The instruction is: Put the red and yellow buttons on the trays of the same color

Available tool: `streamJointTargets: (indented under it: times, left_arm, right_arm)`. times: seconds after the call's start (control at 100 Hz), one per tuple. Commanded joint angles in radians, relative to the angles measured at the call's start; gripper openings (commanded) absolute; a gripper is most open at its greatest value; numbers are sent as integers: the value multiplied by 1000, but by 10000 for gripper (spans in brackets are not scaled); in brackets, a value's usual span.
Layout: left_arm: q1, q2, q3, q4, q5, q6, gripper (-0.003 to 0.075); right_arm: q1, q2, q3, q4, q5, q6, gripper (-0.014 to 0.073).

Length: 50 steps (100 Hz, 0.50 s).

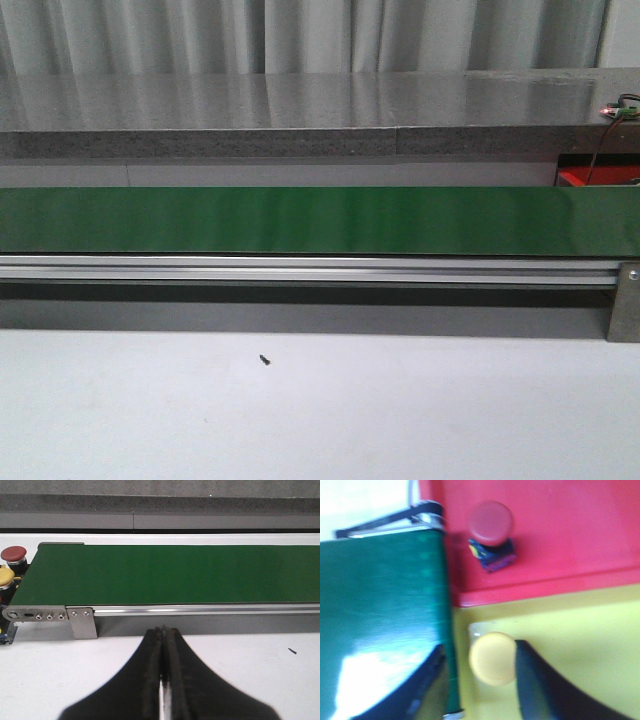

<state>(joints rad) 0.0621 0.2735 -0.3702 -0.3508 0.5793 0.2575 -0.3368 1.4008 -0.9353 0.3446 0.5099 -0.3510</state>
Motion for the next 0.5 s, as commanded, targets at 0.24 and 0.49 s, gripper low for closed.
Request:
streamJointTargets:
  times: [0.24, 0.49]
  left_arm:
    - [-9, 9, -27, -22, -68, -3, -20]
    - [-9, 9, -27, -22, -68, -3, -20]
  right_arm:
    - [145, -165, -22, 37, 9, 14, -118]
    - [248, -265, 52, 40, -76, 14, -121]
